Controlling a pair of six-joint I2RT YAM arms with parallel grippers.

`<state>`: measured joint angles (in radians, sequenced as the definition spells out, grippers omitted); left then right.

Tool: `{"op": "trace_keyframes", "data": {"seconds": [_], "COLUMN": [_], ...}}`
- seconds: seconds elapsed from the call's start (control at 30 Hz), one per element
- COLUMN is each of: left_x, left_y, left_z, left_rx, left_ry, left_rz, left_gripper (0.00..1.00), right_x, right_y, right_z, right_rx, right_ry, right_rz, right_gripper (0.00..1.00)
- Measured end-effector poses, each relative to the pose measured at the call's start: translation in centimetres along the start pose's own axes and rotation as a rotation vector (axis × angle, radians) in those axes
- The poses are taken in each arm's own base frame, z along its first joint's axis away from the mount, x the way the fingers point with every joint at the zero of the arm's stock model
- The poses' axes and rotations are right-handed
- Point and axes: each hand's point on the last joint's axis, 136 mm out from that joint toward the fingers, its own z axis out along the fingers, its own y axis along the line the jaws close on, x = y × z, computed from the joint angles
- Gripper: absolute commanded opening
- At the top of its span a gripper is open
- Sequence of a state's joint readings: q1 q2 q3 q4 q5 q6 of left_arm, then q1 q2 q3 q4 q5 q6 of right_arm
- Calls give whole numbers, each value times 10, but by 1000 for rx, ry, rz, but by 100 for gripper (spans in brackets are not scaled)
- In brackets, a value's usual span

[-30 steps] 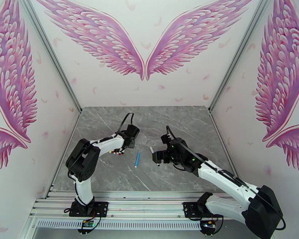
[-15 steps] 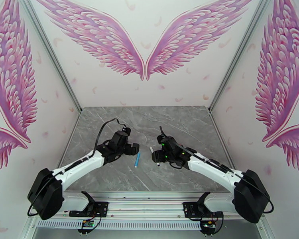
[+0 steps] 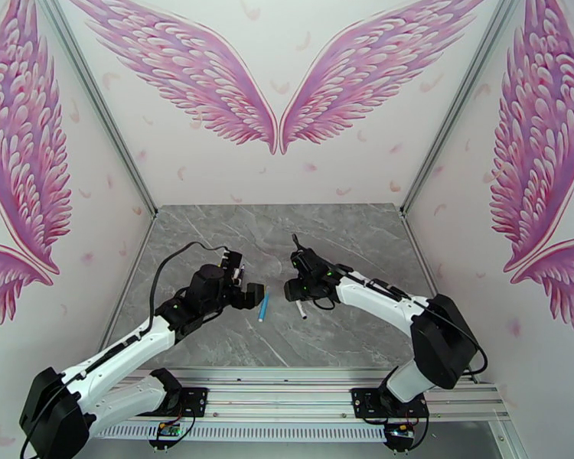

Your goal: Open the pen caps

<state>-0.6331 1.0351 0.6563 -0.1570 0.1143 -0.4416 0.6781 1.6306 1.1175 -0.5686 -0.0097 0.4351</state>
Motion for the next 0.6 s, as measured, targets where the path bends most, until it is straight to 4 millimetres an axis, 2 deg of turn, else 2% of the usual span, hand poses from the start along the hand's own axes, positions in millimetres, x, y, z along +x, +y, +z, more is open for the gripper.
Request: {"op": "trace_keyframes", "data": {"seconds": [0.3,0.6], "left_x": [1,11], "left_y": [-3,1], "left_z": [-12,-18], "left_rx": [27,29], "left_ry": [-38,-42], "left_rz": [13,12], "left_gripper": [99,99], "right_x": [-5,-12], "right_y": [2,1], "right_z": [20,35], "right_rx": [29,63], "right_ry": [65,108], "right_rz": [-24,-40], "right_gripper": [51,47]}}
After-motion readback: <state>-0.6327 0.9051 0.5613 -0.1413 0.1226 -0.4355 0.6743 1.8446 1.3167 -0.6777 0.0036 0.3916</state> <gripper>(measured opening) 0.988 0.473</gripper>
